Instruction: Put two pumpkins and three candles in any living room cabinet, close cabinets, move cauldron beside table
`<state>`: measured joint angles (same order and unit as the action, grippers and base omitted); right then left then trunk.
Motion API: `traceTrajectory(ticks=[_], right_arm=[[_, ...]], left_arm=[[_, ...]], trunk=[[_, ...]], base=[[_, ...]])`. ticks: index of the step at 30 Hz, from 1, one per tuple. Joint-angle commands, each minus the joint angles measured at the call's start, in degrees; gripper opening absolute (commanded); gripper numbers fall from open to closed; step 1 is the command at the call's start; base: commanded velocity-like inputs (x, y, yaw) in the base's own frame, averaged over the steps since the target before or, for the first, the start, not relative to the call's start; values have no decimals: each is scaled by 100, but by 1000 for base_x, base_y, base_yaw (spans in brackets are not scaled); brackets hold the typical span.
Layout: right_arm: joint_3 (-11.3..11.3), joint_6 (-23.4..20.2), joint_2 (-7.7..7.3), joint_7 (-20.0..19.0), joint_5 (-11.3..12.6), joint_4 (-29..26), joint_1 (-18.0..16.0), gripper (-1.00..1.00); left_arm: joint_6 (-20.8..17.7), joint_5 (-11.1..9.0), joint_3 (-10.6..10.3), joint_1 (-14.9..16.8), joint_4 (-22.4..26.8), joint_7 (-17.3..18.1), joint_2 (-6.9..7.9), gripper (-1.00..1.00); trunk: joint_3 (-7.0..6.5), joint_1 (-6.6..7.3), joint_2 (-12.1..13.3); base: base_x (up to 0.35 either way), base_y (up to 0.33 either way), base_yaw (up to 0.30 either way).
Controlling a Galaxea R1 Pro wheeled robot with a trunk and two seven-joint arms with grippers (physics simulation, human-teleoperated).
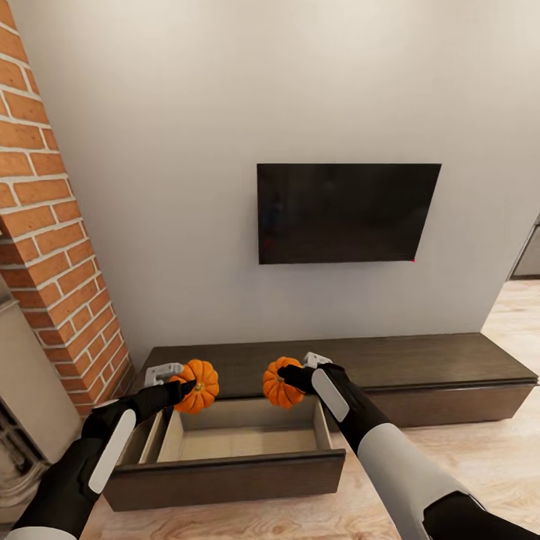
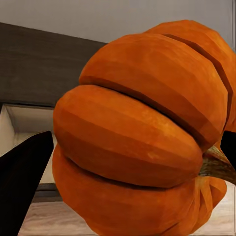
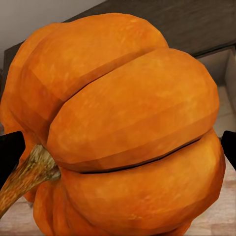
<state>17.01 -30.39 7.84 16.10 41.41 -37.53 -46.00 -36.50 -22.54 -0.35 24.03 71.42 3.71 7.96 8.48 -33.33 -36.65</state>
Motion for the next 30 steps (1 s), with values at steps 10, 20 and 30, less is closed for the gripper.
traceTrajectory(ticks=[10, 20, 30], right_arm=[[22, -11, -2, 60, 61, -7, -6, -100], [29, -11, -2, 59, 61, -8, -6, -100], [30, -19, -2, 52, 61, -10, -6, -100]], left_arm=[[-26, 21, -238, 5, -7, -15, 4, -100], [-17, 21, -249, 5, -16, -12, 4, -100], [23, 25, -252, 5, -23, -23, 4, -100]], trunk=[[46, -46, -90], [225, -266, -491], [405, -485, -892]], base=[[3, 0, 0], [0, 0, 0], [0, 0, 0]])
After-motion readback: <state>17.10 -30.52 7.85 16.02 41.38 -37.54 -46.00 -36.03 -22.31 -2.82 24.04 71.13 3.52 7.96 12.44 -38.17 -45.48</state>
